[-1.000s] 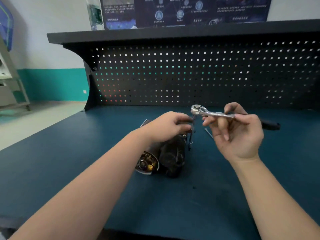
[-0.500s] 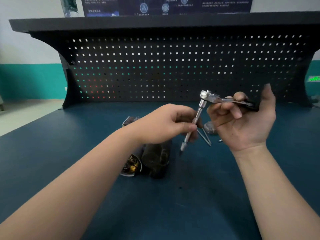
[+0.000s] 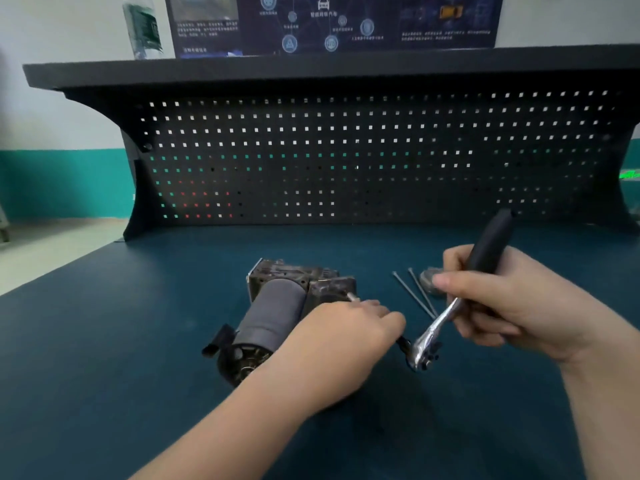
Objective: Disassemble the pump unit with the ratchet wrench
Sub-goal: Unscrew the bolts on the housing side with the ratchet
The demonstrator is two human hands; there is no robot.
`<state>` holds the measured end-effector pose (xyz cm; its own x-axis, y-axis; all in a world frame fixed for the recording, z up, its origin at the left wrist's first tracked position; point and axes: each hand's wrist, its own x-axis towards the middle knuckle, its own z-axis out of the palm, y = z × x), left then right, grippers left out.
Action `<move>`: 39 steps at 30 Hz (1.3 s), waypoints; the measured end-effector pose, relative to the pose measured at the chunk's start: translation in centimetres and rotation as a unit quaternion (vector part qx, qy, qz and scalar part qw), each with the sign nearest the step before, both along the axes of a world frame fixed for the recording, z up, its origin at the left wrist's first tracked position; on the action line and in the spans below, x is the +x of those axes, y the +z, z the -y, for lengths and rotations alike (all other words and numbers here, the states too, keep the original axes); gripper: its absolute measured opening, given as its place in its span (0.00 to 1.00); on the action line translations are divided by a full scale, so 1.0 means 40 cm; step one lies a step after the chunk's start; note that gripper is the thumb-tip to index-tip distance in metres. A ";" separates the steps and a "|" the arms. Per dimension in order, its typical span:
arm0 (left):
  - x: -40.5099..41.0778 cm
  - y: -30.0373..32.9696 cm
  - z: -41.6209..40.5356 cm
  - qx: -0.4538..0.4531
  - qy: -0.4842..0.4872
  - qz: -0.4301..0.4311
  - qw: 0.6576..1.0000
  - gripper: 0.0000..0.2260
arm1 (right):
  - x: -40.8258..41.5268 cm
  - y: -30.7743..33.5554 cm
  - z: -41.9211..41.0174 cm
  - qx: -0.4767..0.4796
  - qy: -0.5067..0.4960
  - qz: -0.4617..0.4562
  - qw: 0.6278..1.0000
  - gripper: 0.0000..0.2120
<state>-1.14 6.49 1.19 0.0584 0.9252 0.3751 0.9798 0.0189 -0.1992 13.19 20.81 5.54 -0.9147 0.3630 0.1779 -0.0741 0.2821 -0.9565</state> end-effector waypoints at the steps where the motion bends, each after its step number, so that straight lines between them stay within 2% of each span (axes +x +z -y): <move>1: 0.003 -0.003 0.000 -0.002 -0.001 0.003 1.000 0.14 | -0.006 -0.001 0.005 0.017 -0.005 -0.013 1.000 0.19; 4: 0.001 -0.012 -0.001 -0.023 0.015 -0.007 1.000 0.16 | -0.025 -0.007 0.026 0.076 -0.018 -0.058 0.995 0.15; 8: 0.005 -0.007 0.018 -0.015 -0.031 0.011 0.999 0.12 | -0.034 -0.017 0.047 0.109 -0.013 -0.089 0.990 0.17; 11: 0.013 -0.008 0.029 -0.020 -0.014 0.009 1.000 0.12 | -0.037 -0.021 0.052 0.108 -0.013 -0.104 0.989 0.21; 21: 0.007 -0.012 0.030 -0.016 0.025 0.038 0.999 0.14 | -0.046 -0.030 0.065 0.113 -0.009 -0.121 0.986 0.19; 28: 0.005 -0.008 0.028 -0.005 0.011 0.061 0.998 0.12 | -0.043 -0.028 0.064 0.114 -0.007 -0.129 0.985 0.21; 32: -0.004 -0.010 0.030 0.009 -0.007 0.075 0.997 0.08 | -0.045 -0.026 0.067 0.128 0.001 -0.111 0.986 0.18; 35: -0.013 -0.012 0.027 0.020 -0.031 0.091 0.995 0.12 | -0.046 -0.024 0.067 0.132 0.010 -0.097 0.987 0.15; 38: -0.023 -0.005 0.038 0.011 -0.056 0.110 0.992 0.07 | -0.044 -0.024 0.071 0.114 0.008 -0.097 0.989 0.14; 39: -0.027 -0.005 0.040 0.004 -0.073 0.112 0.991 0.10 | -0.044 -0.023 0.074 0.107 0.008 -0.098 0.989 0.13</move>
